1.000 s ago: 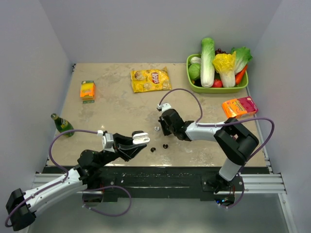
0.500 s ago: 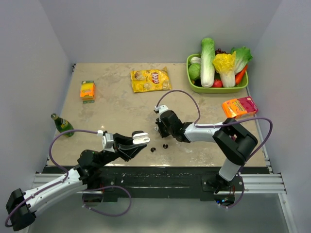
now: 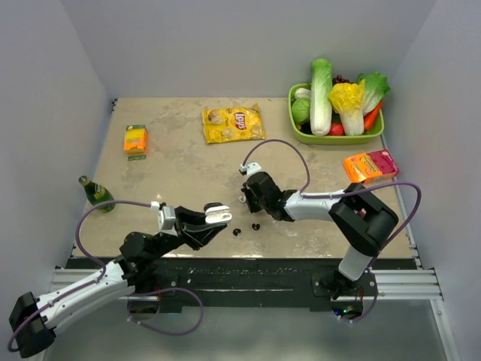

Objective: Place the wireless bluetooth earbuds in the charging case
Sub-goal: Adjust the earbud at the center of the board, then pick up the earbud from the center of the board.

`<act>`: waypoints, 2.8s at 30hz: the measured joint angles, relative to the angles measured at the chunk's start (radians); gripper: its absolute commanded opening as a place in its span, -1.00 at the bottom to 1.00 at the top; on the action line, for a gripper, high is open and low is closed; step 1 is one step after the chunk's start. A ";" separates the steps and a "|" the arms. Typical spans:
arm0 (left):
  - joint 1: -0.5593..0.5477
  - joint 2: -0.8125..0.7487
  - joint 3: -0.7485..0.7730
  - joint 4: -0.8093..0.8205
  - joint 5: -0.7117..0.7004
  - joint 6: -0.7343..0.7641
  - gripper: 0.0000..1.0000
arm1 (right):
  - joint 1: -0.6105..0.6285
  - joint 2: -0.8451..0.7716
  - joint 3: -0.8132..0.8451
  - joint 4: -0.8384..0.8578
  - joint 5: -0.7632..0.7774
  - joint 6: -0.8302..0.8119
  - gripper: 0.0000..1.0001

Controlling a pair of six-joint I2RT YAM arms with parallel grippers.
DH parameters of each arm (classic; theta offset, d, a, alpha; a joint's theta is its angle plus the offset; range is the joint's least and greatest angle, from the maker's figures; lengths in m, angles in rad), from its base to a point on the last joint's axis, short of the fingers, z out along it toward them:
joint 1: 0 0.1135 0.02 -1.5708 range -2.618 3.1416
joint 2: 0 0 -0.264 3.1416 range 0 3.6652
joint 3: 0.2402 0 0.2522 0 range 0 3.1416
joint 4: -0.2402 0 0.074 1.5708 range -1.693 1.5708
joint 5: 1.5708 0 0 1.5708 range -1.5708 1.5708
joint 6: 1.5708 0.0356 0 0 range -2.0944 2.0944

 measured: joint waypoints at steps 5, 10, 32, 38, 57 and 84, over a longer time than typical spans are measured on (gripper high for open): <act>0.000 -0.010 0.000 -0.002 0.002 -0.013 -1.00 | -0.002 0.014 0.023 -0.019 0.036 0.004 -1.00; 0.000 -0.023 0.000 -0.001 0.002 -0.016 -1.00 | -0.002 0.029 0.039 -0.019 0.040 0.003 -1.00; 0.000 -0.003 0.000 0.023 0.010 -0.021 -1.00 | 0.042 -0.019 0.043 -0.056 0.008 0.005 -0.52; 0.000 -0.003 0.000 0.024 0.010 -0.021 -1.00 | 0.042 -0.104 0.056 -0.049 -0.006 -0.019 -0.19; 0.000 -0.023 0.000 0.021 0.009 -0.021 -1.00 | 0.042 0.062 0.148 -0.064 -0.088 -0.076 -0.19; 0.000 -0.019 0.000 0.021 0.009 -0.021 -1.00 | 0.032 0.080 0.159 -0.062 -0.003 -0.076 -0.33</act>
